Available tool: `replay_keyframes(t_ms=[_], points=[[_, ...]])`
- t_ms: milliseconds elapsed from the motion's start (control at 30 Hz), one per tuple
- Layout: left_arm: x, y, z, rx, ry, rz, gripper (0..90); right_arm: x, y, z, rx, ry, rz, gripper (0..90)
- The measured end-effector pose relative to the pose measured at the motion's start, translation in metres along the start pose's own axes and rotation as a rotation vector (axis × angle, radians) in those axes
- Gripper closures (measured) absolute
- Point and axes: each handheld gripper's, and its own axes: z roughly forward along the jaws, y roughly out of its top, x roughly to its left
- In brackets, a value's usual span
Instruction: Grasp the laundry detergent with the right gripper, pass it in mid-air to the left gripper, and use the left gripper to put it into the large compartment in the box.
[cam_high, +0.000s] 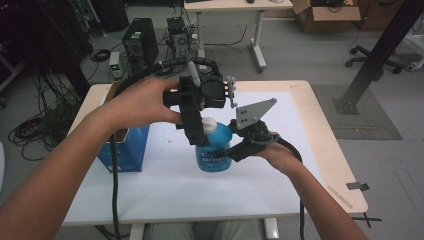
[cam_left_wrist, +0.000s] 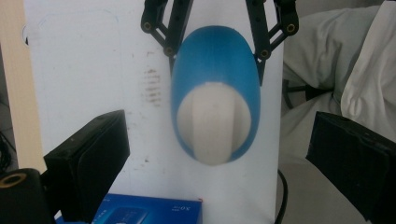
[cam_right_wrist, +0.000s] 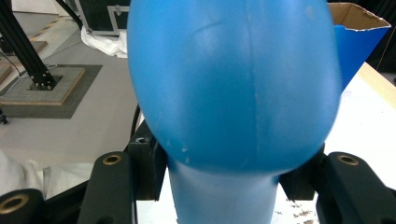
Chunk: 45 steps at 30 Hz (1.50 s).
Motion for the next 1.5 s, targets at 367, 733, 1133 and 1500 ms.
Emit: replay_keyframes(t_ms=[367,733,1133,1500], points=[[0.002,0.002,0.011,-0.001,-0.016,0.001,6.0,0.000,0.002,0.003,0.000,0.006,-0.003,43.3],[0.004,0.003,0.026,0.011,-0.034,0.003,6.3,-0.001,0.002,0.005,0.003,0.015,0.000,43.2],[0.005,0.002,0.044,0.029,-0.056,0.005,7.4,-0.002,0.000,0.006,0.001,0.021,0.006,43.3],[0.006,0.002,0.049,0.028,-0.060,0.003,11.7,-0.002,0.000,0.008,0.004,0.027,0.005,43.2]])
